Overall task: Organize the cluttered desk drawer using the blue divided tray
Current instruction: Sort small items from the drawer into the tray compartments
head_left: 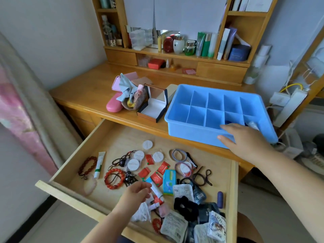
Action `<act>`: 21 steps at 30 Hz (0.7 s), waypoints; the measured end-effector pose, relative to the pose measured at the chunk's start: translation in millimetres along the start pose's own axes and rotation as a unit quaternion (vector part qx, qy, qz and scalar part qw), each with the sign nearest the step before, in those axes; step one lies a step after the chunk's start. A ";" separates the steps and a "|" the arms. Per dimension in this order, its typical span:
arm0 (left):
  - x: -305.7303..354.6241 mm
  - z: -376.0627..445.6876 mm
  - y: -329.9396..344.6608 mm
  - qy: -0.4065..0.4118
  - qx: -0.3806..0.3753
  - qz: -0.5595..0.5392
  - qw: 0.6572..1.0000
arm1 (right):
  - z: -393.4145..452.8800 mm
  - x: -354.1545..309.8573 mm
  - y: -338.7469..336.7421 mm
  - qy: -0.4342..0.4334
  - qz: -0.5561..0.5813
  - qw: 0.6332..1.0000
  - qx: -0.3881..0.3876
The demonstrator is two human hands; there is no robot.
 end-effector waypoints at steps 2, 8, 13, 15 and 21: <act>-0.7 2.2 -5.5 0.011 0.008 0.023 1.000 | 2.3 -1.4 3.3 0.010 0.038 0.999 -0.015; -9.4 5.7 0.2 0.027 0.007 0.063 0.998 | 8.3 14.4 11.5 0.069 0.002 0.996 -0.053; -10.9 6.2 0.5 0.048 0.009 0.105 0.993 | 9.9 17.0 21.2 0.059 0.006 0.991 -0.120; -10.6 6.5 0.0 0.058 0.016 0.125 0.990 | 0.0 6.7 1.6 -0.005 0.024 0.999 0.023; 26.5 17.6 20.5 0.216 0.009 0.373 0.902 | -74.4 -55.9 22.4 -0.147 0.128 0.967 0.165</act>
Point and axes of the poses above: each hand's wrist, its own z-axis towards the middle knuckle, its own y-axis out of the palm, x = y × z, the point moved 8 cm from there along z, towards the middle knuckle, and after that the axes turned 1 degree about z, right-handed, at the moved point
